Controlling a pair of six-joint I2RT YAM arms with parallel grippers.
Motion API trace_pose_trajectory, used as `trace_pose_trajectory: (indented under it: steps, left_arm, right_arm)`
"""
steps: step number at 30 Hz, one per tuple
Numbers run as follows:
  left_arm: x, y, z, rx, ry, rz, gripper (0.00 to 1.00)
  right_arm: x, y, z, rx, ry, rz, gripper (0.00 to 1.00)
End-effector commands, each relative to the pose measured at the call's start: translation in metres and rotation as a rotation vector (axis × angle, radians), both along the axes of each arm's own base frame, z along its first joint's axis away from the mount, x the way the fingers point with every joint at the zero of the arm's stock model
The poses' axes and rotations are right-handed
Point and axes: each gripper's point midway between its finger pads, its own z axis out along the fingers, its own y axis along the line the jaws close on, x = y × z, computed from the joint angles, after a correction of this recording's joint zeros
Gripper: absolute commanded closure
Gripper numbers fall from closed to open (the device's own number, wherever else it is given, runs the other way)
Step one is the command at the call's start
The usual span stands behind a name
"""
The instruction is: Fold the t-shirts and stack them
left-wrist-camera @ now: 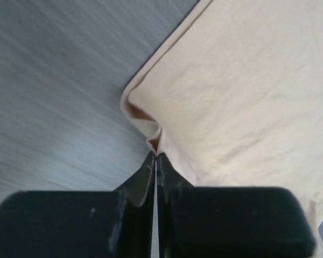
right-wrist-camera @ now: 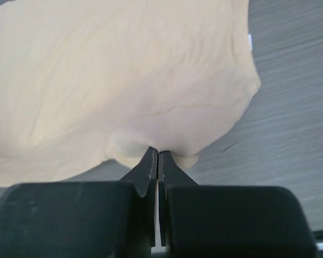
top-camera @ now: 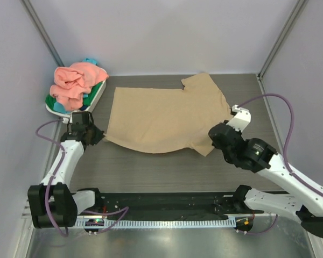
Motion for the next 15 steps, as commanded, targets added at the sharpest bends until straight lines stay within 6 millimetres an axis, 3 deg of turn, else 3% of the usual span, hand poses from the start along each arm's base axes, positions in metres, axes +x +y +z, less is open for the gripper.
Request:
trace_pose_trajectory:
  steps: [1,5,6,7,15]
  left_arm:
    - [0.033,0.001,0.016,0.020,-0.047,-0.040,1.00]
    - [0.059,-0.005,0.011,-0.009,-0.026,-0.074,1.00]
    - [0.067,-0.004,0.016,-0.005,-0.038,-0.077,1.00]
    - [0.072,-0.004,0.007,-0.005,-0.009,-0.082,1.00]
    - [0.105,-0.004,-0.001,-0.001,0.015,-0.101,1.00]
  right_arm:
    - [0.037,-0.003,0.016,-0.114,-0.035,0.019,0.99]
    - [0.073,-0.005,0.005,-0.088,0.008,0.029,0.99]
    - [0.080,-0.008,0.002,-0.082,0.024,0.025,0.99]
    - [0.085,-0.009,0.000,-0.088,0.033,0.025,0.99]
    - [0.129,-0.019,-0.012,-0.113,0.085,0.001,0.99]
